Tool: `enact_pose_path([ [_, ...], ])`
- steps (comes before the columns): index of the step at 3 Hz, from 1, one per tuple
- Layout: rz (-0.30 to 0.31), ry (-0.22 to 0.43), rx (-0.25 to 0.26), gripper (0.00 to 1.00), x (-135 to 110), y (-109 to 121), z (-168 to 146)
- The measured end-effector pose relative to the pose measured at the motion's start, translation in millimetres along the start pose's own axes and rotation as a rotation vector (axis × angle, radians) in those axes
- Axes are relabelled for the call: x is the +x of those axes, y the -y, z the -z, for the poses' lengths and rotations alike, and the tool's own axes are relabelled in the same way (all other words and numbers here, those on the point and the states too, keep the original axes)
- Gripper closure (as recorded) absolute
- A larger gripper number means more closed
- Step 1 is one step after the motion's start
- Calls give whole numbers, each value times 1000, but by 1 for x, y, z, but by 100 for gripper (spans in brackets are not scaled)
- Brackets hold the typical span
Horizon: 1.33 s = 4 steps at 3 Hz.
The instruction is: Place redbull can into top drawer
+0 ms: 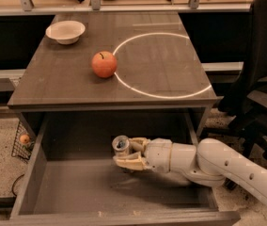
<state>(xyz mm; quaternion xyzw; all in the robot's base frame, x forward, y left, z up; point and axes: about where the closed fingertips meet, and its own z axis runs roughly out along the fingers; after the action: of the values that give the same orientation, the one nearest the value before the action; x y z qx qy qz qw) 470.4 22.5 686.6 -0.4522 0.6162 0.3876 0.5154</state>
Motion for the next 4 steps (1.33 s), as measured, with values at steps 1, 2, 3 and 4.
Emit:
enact_pose_path([
  [1,-5,-14,3,100,9,-1,-1],
  [2,-4,-18,9,100,14,-3,-1],
  [3,-11,-15,24,100,22,-6,0],
  [4,-10,-15,20,83,21,-6,-1],
])
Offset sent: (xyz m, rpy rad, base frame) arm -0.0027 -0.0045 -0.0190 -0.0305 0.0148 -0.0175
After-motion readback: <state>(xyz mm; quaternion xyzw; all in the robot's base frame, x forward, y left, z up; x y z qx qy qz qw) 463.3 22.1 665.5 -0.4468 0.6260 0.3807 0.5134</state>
